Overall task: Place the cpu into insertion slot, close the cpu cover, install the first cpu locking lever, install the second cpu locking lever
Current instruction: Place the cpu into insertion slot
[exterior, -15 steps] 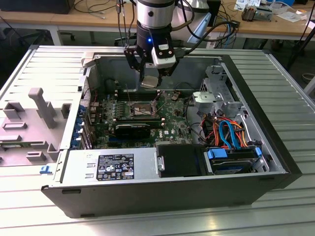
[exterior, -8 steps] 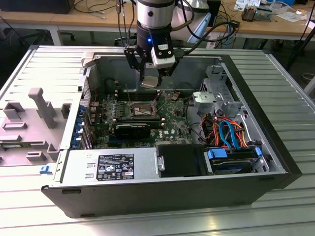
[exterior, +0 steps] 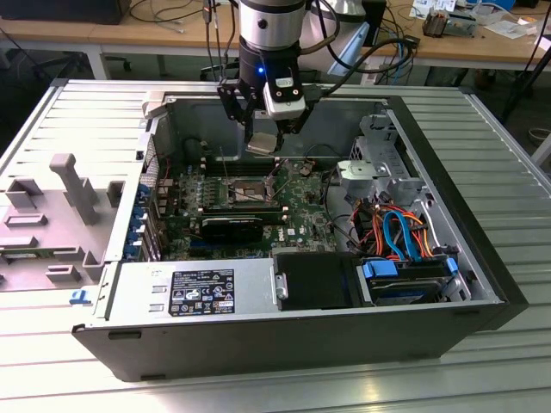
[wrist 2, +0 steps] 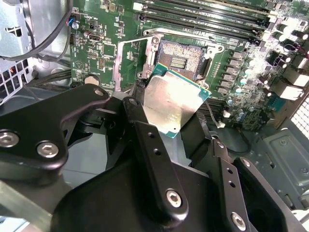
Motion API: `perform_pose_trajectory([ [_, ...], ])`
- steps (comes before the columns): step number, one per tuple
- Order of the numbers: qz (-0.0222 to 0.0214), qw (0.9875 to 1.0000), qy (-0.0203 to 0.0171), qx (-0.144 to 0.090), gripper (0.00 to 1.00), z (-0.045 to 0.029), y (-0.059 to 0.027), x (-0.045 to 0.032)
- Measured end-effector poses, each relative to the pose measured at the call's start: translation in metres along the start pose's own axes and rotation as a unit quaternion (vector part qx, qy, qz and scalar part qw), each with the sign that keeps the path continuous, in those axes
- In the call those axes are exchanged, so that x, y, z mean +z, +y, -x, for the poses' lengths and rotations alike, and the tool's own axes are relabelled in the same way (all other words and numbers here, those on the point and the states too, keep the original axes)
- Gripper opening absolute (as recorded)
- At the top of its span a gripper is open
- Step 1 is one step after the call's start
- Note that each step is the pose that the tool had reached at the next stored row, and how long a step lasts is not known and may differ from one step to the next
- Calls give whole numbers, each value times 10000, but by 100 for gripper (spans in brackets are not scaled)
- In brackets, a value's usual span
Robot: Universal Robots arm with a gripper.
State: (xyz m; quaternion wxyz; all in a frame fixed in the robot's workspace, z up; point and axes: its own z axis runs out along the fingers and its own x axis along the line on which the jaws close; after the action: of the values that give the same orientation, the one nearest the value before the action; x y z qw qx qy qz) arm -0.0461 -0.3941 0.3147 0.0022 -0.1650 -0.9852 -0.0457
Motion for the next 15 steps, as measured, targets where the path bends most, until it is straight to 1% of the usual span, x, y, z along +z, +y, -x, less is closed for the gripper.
perform_pose_trajectory([
  [15, 3, 9999, -12, 133, 54, 0, 0, 0],
])
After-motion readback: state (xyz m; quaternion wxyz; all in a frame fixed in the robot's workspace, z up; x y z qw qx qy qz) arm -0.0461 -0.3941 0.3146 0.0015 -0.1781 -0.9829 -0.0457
